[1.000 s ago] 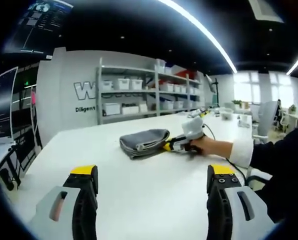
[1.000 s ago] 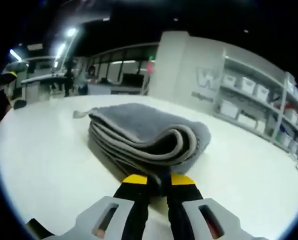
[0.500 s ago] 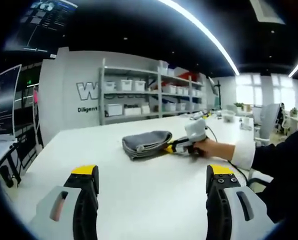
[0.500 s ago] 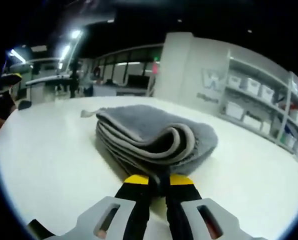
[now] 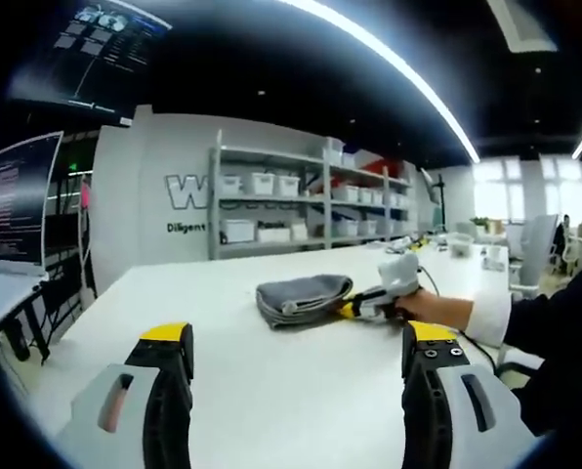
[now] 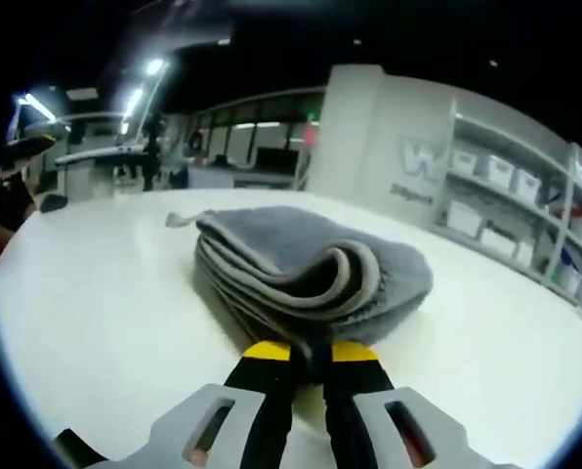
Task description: Open the folded towel by lifting each exposed corner and separating the folded layers until the towel lies flat within the target outline without major curled edges
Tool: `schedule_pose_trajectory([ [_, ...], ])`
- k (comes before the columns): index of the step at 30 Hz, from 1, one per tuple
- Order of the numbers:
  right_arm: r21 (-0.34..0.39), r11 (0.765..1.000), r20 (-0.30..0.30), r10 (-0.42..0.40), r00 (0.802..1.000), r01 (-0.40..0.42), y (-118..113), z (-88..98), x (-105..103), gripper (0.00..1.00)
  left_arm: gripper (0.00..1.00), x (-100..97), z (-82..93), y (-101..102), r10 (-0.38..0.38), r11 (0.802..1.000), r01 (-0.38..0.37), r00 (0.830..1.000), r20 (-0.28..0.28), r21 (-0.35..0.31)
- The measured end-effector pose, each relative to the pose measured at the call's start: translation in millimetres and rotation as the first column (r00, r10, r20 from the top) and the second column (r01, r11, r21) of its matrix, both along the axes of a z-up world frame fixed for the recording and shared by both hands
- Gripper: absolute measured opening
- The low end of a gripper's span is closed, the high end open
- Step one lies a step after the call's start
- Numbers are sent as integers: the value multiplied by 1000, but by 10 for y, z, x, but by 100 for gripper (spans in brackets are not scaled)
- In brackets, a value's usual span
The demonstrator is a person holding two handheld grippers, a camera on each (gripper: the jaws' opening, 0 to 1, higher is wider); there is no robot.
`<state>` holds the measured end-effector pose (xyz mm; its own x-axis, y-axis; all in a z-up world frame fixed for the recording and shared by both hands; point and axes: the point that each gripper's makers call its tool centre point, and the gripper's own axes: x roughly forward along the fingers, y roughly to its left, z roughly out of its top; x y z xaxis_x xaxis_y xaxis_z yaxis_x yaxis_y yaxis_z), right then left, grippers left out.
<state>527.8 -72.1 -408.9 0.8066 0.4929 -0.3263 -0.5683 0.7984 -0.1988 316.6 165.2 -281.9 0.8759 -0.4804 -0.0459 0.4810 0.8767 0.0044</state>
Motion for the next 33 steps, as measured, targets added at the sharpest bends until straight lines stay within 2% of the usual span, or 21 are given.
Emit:
schedule_pose_trajectory([
  [9,4,1000,-2,21,1000,-21,50,1,-28,4,86,21,-49,-11,-5,1000,5,1000,-5,28],
  [14,-3,999,-1,38,999,-38,98,3,-55,4,85,45,-67,45,17,999,-17,1000,-6,49],
  [29,-15,993,0,115,993,-115,285,0,-174,4,84,53,-51,88,29,998,-30,1000,7,58],
  [33,-27,990,7,142,990,-141,341,1,-212,4,84,59,-50,105,34,999,-34,999,-3,27],
])
